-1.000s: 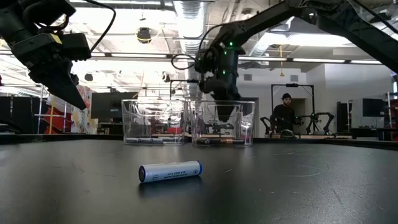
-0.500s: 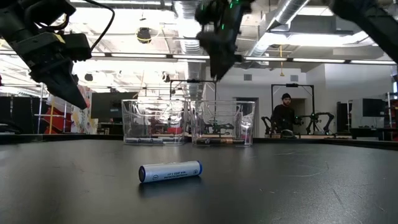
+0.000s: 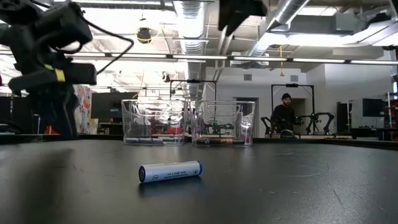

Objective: Sort batteries
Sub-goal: Put the white battery into the left transparent bin

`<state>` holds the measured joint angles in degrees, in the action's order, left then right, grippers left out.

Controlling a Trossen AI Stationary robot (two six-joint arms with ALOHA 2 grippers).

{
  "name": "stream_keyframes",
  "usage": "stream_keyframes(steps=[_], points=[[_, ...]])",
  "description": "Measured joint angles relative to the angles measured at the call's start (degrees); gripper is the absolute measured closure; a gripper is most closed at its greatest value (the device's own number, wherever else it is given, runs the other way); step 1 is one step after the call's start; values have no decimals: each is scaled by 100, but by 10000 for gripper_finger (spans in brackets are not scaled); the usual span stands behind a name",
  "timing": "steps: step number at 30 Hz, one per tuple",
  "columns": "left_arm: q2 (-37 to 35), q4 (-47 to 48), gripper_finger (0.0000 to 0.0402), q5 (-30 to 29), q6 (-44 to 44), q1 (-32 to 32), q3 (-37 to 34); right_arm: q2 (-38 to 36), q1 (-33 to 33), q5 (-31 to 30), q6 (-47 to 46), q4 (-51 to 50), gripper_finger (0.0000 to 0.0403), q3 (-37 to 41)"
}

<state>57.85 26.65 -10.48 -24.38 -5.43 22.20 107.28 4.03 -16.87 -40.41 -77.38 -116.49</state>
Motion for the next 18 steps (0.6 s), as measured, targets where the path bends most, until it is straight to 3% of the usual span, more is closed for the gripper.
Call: stream_keyframes(steps=[5,12,18], points=[[440,-392,200,3,-13,-5,0,-344,826,-152,-1123,415,270,1317],[743,-773,202,-190,-698,-201,296,-1143,1777,-148,-2214,2823,270,3811],[1260,-718,202,-775,-1671,-847,994,-1785,2581,-144,-3140,4318,270,5579]])
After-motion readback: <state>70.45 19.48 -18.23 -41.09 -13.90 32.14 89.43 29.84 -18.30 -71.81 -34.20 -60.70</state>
